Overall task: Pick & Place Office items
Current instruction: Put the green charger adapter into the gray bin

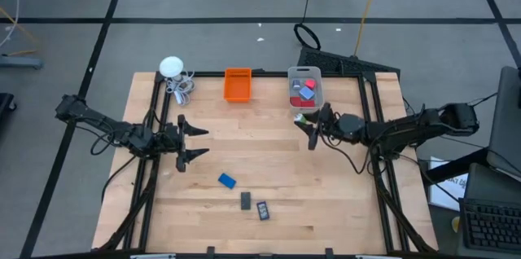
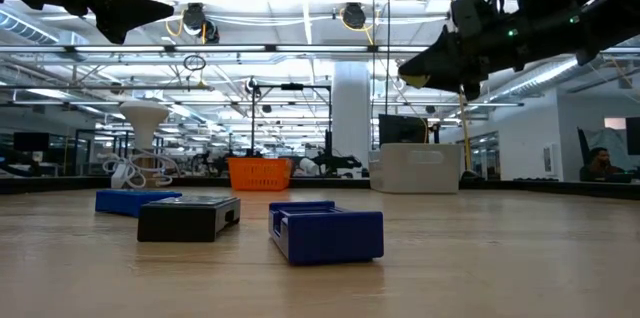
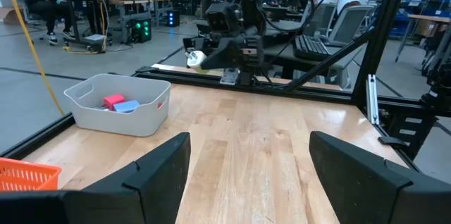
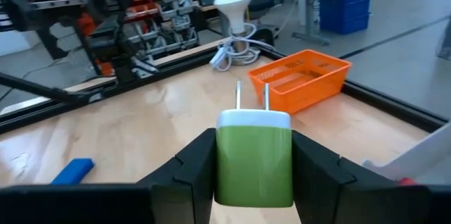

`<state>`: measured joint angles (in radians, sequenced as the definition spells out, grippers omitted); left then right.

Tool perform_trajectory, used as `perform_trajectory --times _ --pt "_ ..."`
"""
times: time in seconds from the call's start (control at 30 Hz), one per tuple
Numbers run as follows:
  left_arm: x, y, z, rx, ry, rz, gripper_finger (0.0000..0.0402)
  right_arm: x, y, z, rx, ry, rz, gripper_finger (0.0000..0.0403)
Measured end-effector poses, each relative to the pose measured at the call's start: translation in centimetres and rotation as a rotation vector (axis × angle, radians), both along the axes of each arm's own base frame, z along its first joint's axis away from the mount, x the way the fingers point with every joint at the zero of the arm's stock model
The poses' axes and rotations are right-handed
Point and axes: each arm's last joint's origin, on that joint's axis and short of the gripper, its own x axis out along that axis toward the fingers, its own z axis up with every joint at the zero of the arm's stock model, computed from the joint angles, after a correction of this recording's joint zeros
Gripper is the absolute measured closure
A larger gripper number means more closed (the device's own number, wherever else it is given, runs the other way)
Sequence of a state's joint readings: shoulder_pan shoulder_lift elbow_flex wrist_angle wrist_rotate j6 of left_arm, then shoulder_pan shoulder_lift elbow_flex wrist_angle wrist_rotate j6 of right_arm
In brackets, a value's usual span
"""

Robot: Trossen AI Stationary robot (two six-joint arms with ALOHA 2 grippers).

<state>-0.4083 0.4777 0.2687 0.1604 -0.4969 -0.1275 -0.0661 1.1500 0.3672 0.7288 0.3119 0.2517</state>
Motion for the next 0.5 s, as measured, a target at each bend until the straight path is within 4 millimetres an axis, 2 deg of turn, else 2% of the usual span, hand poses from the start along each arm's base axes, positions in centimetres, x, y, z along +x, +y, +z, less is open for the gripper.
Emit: perform_trajectory --times 0.5 --pt "0.0 0.0 0.0 0.000 0.000 0.000 0.0110 -0.5 -2.7 0.0 -0.002 0.001 -0.126 0.0268"
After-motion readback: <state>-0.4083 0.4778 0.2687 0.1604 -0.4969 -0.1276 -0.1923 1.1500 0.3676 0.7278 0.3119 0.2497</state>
